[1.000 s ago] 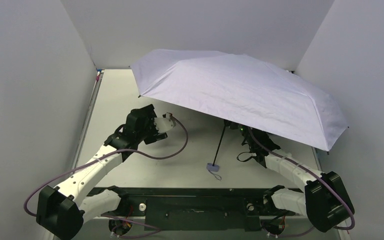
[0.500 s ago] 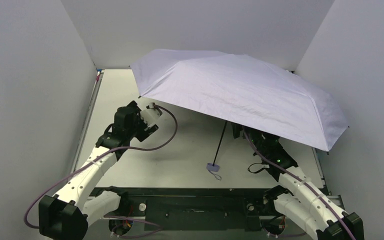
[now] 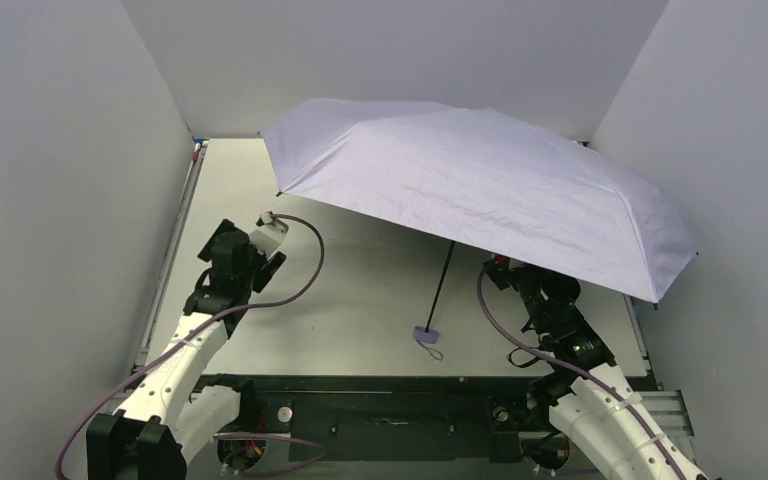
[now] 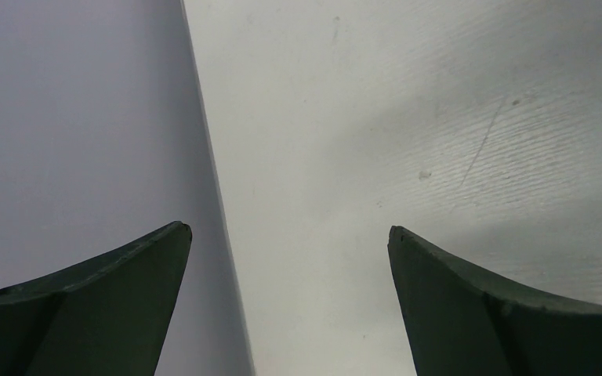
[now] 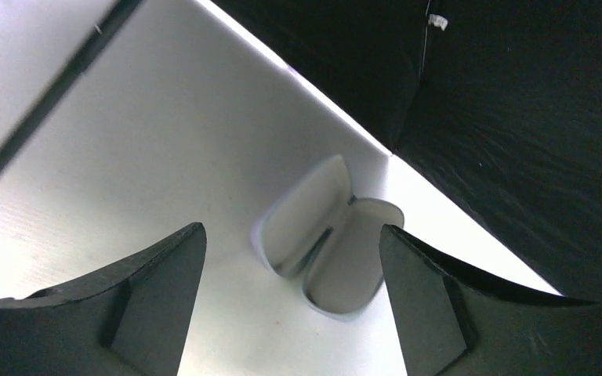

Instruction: Open the umbrella

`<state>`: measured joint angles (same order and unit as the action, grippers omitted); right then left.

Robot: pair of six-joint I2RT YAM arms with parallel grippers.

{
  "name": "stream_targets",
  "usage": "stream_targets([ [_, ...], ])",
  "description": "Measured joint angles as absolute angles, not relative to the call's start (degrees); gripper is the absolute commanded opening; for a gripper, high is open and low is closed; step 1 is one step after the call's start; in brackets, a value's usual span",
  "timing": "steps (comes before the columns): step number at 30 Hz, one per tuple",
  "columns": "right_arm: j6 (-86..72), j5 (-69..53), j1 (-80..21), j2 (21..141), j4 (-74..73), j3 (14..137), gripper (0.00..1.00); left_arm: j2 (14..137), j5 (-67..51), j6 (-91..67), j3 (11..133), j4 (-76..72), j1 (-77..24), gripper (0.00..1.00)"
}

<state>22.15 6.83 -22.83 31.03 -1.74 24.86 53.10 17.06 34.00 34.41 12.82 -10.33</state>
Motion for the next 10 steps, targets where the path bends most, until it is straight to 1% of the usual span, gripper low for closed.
stream_targets([
  [3,24.8,9.3,-22.5,32.2,-3.0,24.6,0.77,53.1,20.5,34.5,31.8,9.8,-10.3,0.97],
  [10,27.0,11.6,-20.5,34.7,-4.3,24.6,0.77,53.3,22.1,36.4,28.5,4.0,-10.3,0.97],
])
